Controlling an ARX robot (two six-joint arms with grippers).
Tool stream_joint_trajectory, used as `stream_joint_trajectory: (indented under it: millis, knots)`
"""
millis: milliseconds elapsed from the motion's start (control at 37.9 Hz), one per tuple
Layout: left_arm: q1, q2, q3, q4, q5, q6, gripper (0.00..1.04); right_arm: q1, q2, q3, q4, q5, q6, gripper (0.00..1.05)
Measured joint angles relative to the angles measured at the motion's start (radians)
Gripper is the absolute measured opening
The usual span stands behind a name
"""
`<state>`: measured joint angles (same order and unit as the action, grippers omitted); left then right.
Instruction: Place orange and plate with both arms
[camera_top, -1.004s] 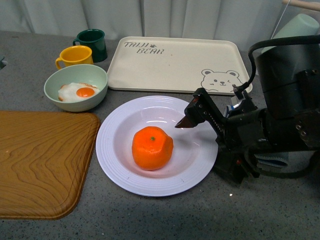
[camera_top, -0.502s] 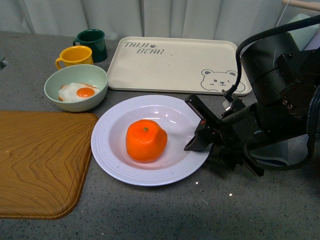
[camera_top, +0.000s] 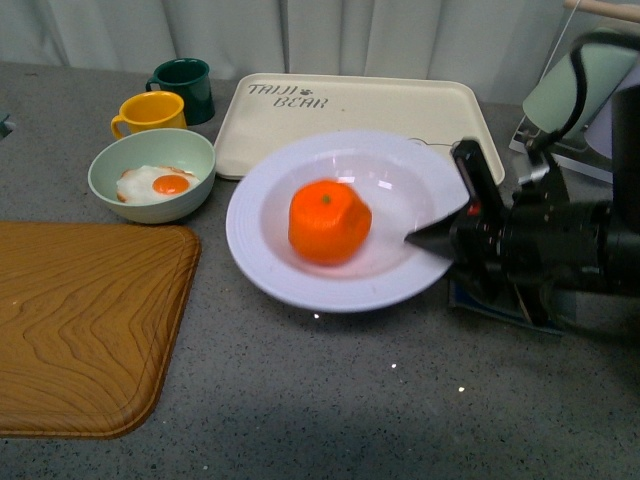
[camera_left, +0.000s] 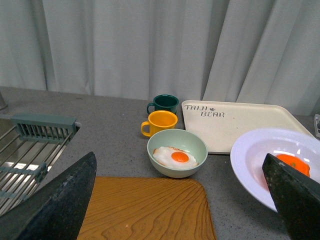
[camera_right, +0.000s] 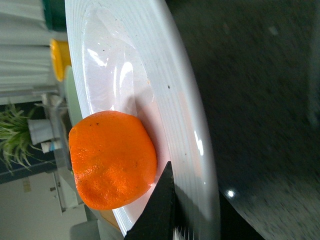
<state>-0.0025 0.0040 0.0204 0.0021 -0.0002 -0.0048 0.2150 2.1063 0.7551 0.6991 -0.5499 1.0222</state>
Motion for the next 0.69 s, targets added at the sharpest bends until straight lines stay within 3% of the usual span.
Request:
stream_joint_trajectory:
  millis: [158, 475, 687]
  knots:
    - [0.000, 0.000, 0.000, 0.000, 0.000, 0.000, 0.98, -0.023, 0.045, 0.171, -0.050, -0.006, 0.014, 0.04]
    - [0.000, 0.000, 0.000, 0.000, 0.000, 0.000, 0.98, -0.004, 0.312, 0.679, -0.369, 0.032, -0.009, 0.04]
    - [0.000, 0.000, 0.000, 0.000, 0.000, 0.000, 0.98, 0.019, 0.426, 0.895, -0.523, 0.078, -0.037, 0.04]
